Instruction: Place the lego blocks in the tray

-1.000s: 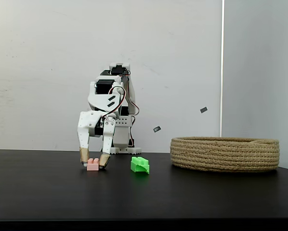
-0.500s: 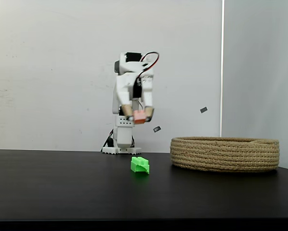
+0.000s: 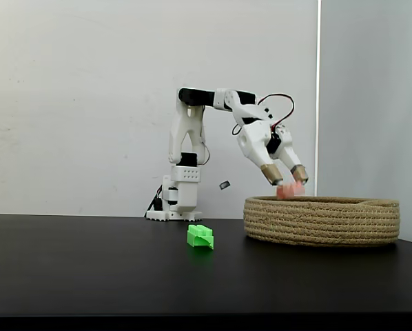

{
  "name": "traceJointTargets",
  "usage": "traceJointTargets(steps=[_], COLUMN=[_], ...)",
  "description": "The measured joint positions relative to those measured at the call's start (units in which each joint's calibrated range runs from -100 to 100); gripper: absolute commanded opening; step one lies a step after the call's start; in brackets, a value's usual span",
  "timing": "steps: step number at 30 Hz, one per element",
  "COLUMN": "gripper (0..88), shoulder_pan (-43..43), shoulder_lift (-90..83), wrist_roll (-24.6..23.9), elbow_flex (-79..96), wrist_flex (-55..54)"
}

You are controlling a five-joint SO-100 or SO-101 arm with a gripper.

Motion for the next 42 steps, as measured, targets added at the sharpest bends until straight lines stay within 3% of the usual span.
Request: traceJointTargets(steps=[6,23,42], gripper=[41.7,36.1,32.1], shoulder_pan=[2.52,25.90,26.87], shoulder_lift=[-0.34,12.81,21.29], wrist_roll=[0.44,7.57,6.74], elbow_flex=[0.35,-12.90,-12.73], wrist_flex=[0.24,-0.73,-11.04])
